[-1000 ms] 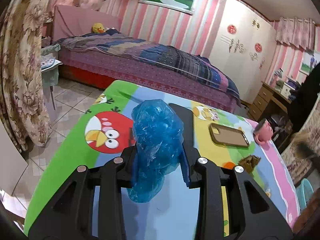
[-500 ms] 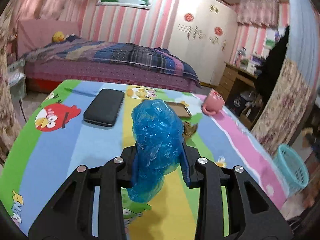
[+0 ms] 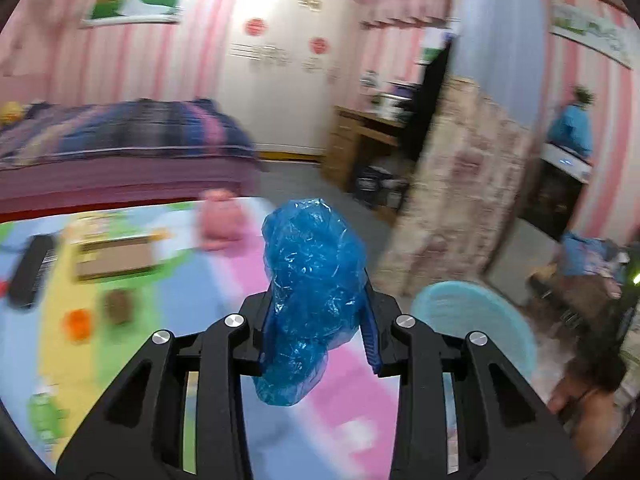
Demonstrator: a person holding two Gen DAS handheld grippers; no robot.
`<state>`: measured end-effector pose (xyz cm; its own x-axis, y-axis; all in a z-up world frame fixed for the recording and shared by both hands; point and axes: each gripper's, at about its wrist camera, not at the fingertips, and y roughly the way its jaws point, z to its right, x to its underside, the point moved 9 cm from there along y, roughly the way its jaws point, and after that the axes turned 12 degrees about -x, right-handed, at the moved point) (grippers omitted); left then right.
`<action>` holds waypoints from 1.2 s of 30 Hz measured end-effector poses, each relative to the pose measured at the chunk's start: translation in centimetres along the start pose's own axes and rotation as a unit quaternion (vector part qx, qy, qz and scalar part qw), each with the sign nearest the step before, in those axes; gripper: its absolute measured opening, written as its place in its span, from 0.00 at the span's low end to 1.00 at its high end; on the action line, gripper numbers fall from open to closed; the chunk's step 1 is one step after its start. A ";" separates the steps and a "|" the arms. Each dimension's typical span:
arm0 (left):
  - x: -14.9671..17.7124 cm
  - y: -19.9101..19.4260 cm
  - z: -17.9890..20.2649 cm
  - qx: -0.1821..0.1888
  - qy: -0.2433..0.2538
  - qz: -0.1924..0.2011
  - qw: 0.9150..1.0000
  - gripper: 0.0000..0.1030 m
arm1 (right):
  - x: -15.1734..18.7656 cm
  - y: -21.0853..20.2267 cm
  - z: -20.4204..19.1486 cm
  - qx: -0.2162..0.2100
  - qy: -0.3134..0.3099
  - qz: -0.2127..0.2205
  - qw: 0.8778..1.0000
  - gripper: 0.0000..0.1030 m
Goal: Collect trash
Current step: 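Carry both items to the teal basket and open both tools over it, then grasp the orange cup with the left tool while the right tool grasps more brown paper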
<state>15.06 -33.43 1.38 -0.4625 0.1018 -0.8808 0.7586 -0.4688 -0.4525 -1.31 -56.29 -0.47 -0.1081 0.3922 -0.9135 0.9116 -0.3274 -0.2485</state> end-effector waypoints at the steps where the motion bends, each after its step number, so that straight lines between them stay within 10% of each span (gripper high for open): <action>1: -0.5 0.7 2.5 0.014 0.008 0.001 1.000 0.32 | 0.0 -0.3 1.8 0.004 0.023 0.004 1.000 0.36; 8: -0.5 3.2 11.5 0.042 0.055 -0.009 0.998 0.32 | -0.2 0.5 6.4 -0.004 0.053 -0.007 0.999 0.39; 12: 0.4 4.2 13.6 0.048 0.077 -0.020 0.996 0.32 | -0.3 0.5 7.6 0.002 0.070 0.007 0.998 0.71; 21: 2.9 5.7 17.5 0.077 0.098 -0.057 0.991 0.34 | -1.0 -2.1 10.9 0.039 0.119 0.057 0.990 0.72; 24: 3.4 5.5 19.5 0.108 0.119 -0.059 0.985 0.85 | -0.8 -2.0 11.9 0.039 0.140 0.056 0.988 0.72; 36: 0.3 3.3 0.9 -0.056 0.055 -0.015 0.997 0.94 | -1.0 -0.5 7.8 -0.013 0.097 0.040 0.994 0.72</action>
<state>17.01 -35.68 -0.23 -0.4371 0.2116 -0.8742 0.7952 -0.3632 -0.4855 -4.77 -63.28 -1.93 0.0413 0.5258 -0.8496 0.9242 -0.3433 -0.1675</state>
